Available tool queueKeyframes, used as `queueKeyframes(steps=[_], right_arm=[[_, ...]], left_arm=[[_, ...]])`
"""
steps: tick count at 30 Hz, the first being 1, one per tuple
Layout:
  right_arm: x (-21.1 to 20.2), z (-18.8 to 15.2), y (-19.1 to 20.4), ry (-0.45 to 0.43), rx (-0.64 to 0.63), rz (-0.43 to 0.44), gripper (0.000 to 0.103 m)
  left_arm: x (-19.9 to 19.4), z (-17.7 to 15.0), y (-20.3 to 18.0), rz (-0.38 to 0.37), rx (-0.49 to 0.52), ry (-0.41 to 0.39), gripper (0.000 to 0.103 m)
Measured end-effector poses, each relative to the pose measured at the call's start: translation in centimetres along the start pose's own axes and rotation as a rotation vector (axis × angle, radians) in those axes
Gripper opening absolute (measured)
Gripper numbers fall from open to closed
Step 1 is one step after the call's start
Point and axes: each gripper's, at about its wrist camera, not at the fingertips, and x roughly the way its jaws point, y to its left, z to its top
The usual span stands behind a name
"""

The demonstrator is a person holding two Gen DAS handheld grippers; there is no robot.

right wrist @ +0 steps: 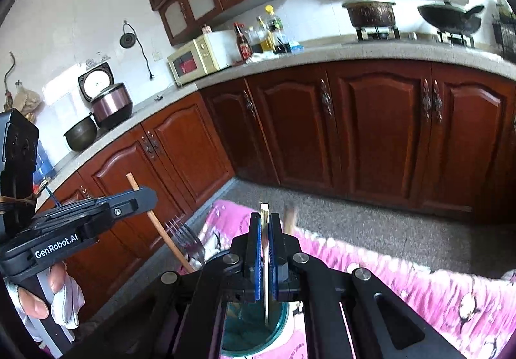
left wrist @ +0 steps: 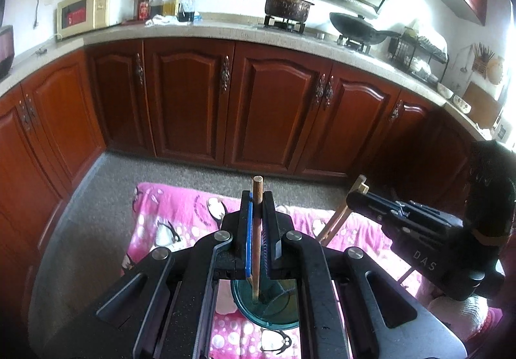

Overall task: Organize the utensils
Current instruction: 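Lift both held chopsticks and carry them above the utensil cup, then open the left gripper over the cup while the right drops its chopstick in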

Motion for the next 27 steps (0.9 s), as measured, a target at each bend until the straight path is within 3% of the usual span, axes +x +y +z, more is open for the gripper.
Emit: queueKeyframes(steps=[9,12,15,19,27], right_arm=[[1.5,-2.4,-1.9,0.095,0.071,0.066,0.004],[1.2,-2.7,-1.9,0.103,0.071,0.07,0.009],[0.8,-3.0,-2.0,0.106,0.084,0.075,0.026],[0.1,-3.2,-2.3,0.105,0.088,0.067,0.027],[-2.4,-3.8,-2.7,0.09,0.083,0.019,0.037]], left_arm=[[1.8,-1.1,0.0,0.01,-0.02,0.054,0.004],[1.9,-1.3,0.1,0.01,-0.029,0.059,0.007],[1.8,-1.4,0.5,0.004,-0.055,0.064,0.025],[1.1,-1.4,0.8,0.009,-0.078,0.046,0.045],[-0.6,-2.2,0.1,0.072,-0.059,0.014,0.051]])
